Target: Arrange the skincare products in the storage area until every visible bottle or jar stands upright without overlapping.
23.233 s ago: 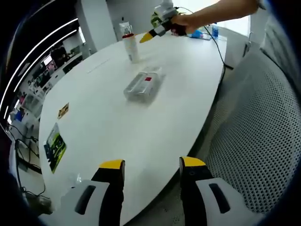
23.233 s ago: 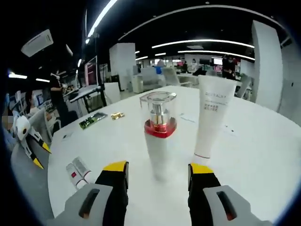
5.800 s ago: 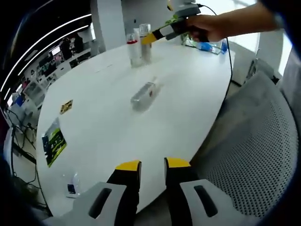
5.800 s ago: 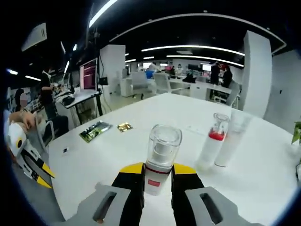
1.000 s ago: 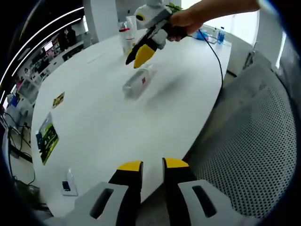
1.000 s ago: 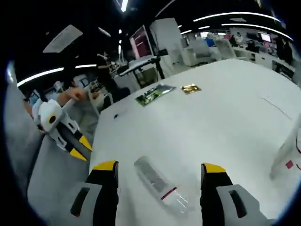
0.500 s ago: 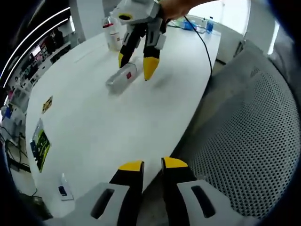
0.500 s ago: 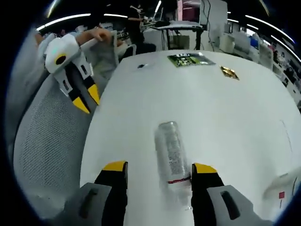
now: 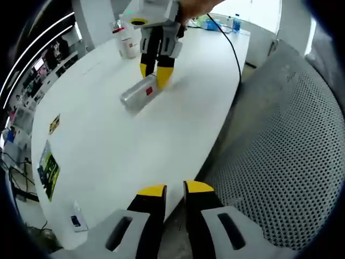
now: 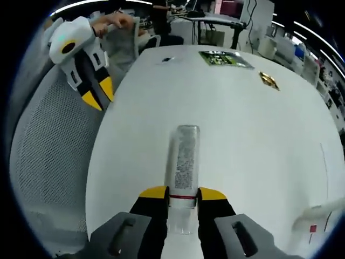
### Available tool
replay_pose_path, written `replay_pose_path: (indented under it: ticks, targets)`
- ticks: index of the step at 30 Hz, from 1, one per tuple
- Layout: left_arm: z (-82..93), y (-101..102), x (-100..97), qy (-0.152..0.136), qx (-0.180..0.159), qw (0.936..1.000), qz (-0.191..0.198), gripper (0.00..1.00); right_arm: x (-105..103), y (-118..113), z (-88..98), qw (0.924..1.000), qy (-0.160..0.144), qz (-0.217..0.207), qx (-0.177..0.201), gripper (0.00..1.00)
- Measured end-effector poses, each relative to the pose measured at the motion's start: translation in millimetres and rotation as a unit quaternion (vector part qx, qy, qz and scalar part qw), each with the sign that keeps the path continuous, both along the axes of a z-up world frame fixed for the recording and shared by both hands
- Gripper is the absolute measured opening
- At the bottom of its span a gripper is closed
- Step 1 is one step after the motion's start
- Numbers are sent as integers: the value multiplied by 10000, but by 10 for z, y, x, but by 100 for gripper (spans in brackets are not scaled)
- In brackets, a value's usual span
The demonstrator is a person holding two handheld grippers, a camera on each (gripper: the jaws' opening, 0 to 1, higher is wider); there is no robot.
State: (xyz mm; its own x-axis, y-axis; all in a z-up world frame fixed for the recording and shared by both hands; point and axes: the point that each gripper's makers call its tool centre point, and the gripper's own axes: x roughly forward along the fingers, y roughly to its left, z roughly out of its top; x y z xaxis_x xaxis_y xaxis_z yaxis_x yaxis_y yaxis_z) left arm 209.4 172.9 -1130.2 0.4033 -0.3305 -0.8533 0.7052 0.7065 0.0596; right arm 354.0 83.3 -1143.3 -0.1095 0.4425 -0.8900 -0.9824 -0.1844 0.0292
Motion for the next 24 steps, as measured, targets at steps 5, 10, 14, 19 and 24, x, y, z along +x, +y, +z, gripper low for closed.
replay_pose_path:
  ticks: [5, 10, 14, 19, 24]
  targets:
    - [6, 0, 4, -22, -12, 10000, 13, 9, 15, -47, -5, 9996, -216, 31, -150, 13]
    - [5, -14, -6, -19, -15, 10000, -32, 10, -149, -34, 48, 9996, -212, 151, -146, 12]
    - [21, -19, 5, -53, -51, 10000, -10, 11, -281, 24, 86, 9975, -380, 578, -124, 12]
    - [103, -20, 90, -210, -359, 9987, 295, 17, -514, 135, 187, 9903, -569, 1267, -30, 12]
    - [153, -48, 109, -323, -457, 9980, 287, 22, -735, 217, 290, 9831, -660, 1709, 77, 12]
